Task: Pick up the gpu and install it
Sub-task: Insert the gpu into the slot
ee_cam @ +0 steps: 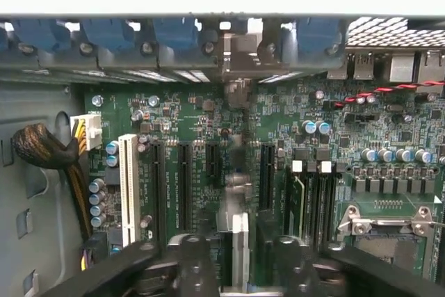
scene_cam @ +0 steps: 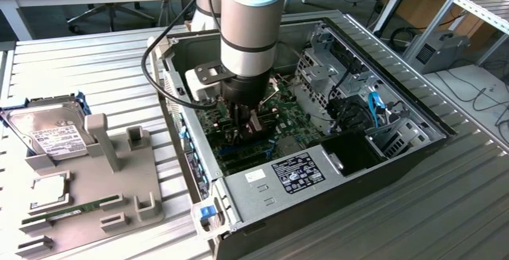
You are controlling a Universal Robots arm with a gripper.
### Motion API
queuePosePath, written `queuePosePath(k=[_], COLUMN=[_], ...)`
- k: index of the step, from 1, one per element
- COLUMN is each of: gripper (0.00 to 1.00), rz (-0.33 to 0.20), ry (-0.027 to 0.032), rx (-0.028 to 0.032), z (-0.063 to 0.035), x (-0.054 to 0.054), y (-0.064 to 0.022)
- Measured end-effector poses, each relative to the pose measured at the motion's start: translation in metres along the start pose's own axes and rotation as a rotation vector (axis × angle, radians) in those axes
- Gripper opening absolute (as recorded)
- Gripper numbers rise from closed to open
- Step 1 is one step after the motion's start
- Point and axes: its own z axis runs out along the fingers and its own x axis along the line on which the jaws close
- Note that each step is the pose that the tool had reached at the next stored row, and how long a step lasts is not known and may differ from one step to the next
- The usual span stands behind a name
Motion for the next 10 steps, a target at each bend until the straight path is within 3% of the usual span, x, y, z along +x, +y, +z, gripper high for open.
queuePosePath(k=[4,10], gripper=[0.39,0.39], rz=[0.000,0.000], ry=[0.0007,0.0065], rx=[-0.0001,0.0000], z=[-0.0036,-0.0281], x=[0.000,-0.001], y=[-0.0002,-0.0014])
